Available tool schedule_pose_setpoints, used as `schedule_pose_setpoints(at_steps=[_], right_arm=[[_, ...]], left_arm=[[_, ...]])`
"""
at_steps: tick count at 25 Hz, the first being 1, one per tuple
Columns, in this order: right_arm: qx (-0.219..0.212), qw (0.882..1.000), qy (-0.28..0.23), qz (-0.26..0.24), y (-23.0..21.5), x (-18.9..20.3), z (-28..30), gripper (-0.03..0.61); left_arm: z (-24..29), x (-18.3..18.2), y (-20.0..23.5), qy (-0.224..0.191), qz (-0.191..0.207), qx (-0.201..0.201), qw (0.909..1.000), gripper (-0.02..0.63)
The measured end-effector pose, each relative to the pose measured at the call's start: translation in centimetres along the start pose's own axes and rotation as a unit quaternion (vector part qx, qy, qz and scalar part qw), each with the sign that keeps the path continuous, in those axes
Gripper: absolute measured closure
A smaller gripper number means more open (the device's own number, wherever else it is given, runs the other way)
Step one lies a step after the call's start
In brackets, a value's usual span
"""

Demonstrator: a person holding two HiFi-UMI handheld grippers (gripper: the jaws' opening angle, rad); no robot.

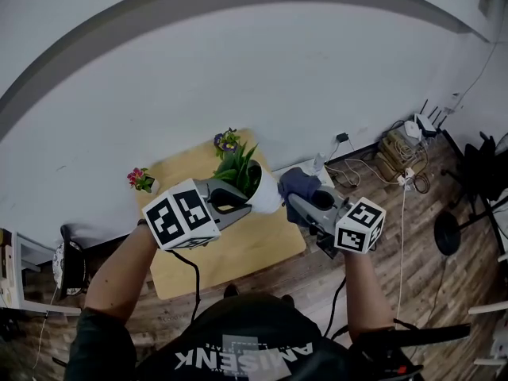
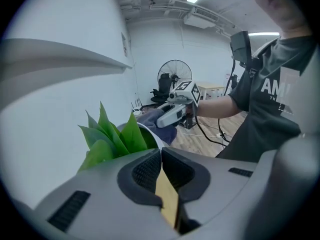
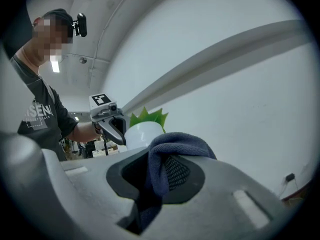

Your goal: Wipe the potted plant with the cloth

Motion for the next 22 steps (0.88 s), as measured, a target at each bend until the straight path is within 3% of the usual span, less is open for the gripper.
schedule_pose_setpoints(at_steps=[9,14,18,22], right_arm=[[-0.031,0.996,-0.036,-0.072,3.7,-5.9,3.1,0.528],[-0.016,0.995,-0.003,-0.102,4.6,-5.6,4.9,0.528],[-0.001,0.996,0.009,-0.086,4.1,-4.3,5.5,0.528],[0.016,0.997,0.024,-0.067,3.3,-2.6,5.4,0.528]], left_arm=[[1.0,0.2,2.2,-0.027,-0.084,0.009,0.9961,0.601],[1.3,0.6,2.3,-0.049,-0.124,0.009,0.9911,0.603],[1.9,1.6,2.1,-0.064,-0.156,0.016,0.9855,0.603],[2.0,2.5,2.1,-0.057,-0.164,0.017,0.9847,0.603]])
Point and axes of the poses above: the fingertips, and each gripper's own axes: z forward along the fingers, y to its left, x out of its underside, the point moved 10 cm from there along -z, backward along the fingers
